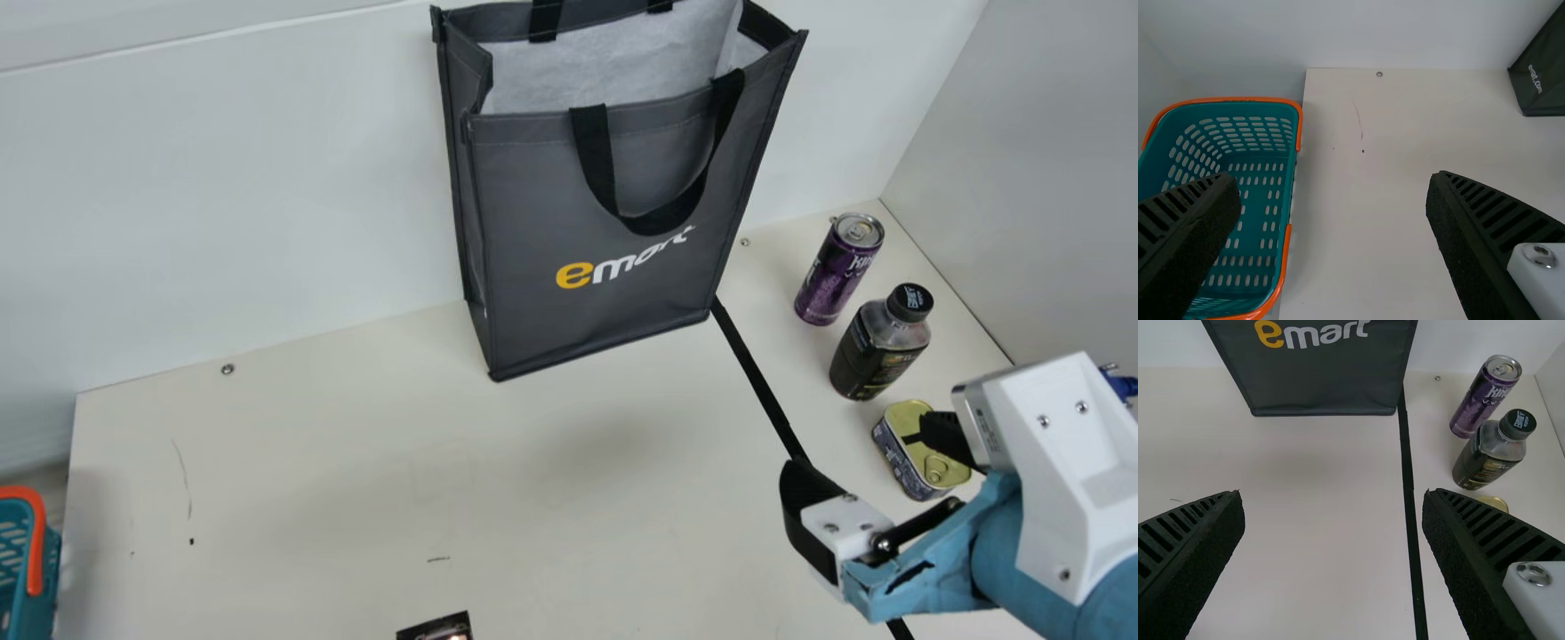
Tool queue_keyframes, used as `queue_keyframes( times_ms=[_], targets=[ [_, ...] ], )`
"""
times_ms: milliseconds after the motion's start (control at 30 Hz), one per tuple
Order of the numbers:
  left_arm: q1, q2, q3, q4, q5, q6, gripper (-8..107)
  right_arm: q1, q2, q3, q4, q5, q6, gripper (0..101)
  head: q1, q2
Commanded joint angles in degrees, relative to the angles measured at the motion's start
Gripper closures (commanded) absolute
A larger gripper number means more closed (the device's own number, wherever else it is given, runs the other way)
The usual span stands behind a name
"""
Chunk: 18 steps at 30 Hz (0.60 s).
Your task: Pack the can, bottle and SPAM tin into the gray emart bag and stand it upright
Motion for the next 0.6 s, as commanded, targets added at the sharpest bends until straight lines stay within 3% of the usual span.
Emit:
queue_keyframes(
  times_ms=[0, 567],
  targets=[
    [0.0, 0.0, 0.0, 0.0, 0.0, 0.0, 9, 0.0, 0.0, 0.0, 0.0, 0.0, 0.0, 6, -1.3, 0.0],
    [0.0, 0.0, 0.0, 0.0, 0.0, 0.0, 9, 0.0, 0.0, 0.0, 0.0, 0.1, 0.0, 6, -1.3, 0.0]
  ],
)
